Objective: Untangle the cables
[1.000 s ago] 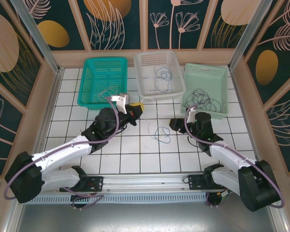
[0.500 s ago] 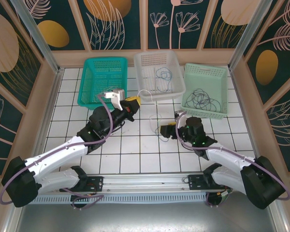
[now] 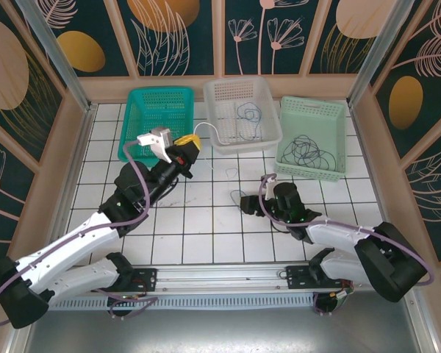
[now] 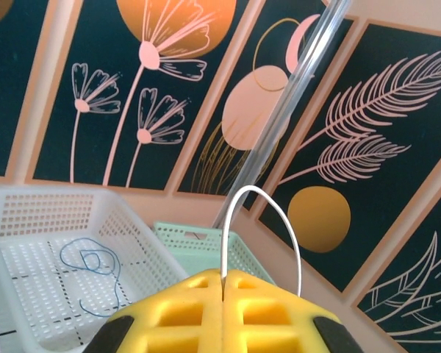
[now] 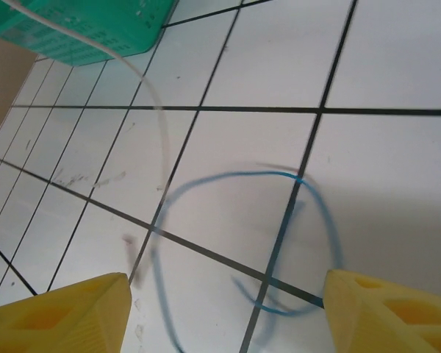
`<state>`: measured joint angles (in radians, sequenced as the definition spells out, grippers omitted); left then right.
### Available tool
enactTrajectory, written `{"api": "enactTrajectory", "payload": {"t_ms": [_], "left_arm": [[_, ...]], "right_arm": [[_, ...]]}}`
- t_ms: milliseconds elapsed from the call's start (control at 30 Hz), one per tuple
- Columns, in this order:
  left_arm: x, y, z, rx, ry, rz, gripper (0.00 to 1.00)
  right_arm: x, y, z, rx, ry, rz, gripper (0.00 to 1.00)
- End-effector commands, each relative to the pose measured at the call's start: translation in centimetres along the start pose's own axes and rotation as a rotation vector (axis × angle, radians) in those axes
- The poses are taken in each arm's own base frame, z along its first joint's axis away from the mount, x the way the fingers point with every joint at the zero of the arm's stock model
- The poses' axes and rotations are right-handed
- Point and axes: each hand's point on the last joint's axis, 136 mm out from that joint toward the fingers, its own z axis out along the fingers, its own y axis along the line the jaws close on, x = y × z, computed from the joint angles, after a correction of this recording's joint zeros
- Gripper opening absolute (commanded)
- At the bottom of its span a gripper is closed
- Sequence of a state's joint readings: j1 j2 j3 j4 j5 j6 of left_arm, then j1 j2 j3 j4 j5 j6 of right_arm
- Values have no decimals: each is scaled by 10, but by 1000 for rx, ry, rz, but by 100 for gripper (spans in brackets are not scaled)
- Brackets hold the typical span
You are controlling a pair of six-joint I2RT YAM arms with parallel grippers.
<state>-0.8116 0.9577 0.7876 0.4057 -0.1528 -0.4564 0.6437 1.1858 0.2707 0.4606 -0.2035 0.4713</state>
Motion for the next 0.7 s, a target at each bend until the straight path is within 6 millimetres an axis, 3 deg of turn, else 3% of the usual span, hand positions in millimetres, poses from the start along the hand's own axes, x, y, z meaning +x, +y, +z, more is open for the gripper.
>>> {"api": "enactTrajectory", "payload": {"t_ms": [0, 100, 333, 667], "left_arm": [[-16, 2, -4, -34, -40, 42, 2], [-24, -5, -4, -5, -68, 36, 3], [-11, -8, 7, 21, -32, 15, 3], [-19, -9, 2, 26, -65, 10, 3]], "right_arm": [[4, -10, 3, 43, -10, 62, 70], [11, -11, 10, 42, 28, 93, 68], [9, -12, 27, 107, 60, 66, 65], [25, 11, 62, 143, 138, 4, 74]]}}
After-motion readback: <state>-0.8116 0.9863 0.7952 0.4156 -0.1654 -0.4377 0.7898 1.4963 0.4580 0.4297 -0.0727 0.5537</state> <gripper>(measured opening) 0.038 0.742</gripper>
